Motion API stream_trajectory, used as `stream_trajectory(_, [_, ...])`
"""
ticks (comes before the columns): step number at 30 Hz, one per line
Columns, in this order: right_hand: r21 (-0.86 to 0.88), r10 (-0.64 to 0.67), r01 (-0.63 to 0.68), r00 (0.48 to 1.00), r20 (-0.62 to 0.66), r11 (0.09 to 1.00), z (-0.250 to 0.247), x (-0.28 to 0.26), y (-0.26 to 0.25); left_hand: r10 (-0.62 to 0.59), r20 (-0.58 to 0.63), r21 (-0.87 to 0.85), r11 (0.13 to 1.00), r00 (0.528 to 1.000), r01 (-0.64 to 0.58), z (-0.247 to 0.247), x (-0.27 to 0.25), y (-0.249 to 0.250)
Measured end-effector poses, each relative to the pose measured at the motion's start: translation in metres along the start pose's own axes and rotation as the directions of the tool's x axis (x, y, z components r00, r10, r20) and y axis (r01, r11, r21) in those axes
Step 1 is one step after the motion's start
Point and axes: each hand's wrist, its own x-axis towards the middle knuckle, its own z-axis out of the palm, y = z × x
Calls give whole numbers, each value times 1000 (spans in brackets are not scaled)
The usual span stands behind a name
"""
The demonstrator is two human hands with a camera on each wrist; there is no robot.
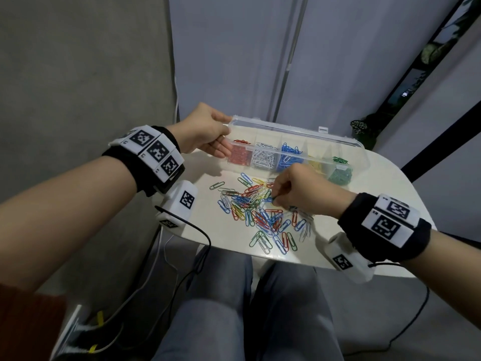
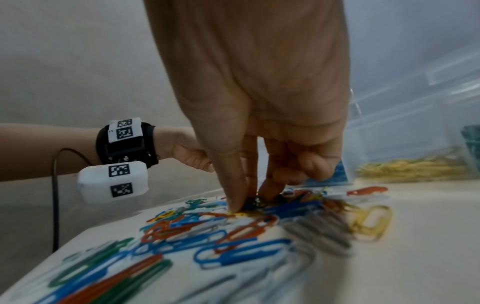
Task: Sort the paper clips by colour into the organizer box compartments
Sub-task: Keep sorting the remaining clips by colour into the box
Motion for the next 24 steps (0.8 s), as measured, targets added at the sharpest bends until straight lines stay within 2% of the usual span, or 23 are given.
stream_trajectory(5, [-23,-19,19,1000,-6,1000,0,1,-1,-4,0,0,1000,1000,4,0,0,0])
stream_trajectory(13, [191,74,-55,993,-91,980,-14,1,12,-3,-1,10,1000,1000,3,-1,-1,1])
stream_trajectory(17, [221,93,-58,984,-155,974,-23,0,11,-2,-1,9,1000,1000,2,-1,-1,1])
stream_trajectory(21, [285,81,-40,988,-133,958,-27,-1,9,-4,0,12,1000,1000,4,-2,-2,2])
stream_trajectory(24, [255,63,-22,986,-157,967,-28,-2,11,-3,2,13,1000,1000,3,-1,-2,2])
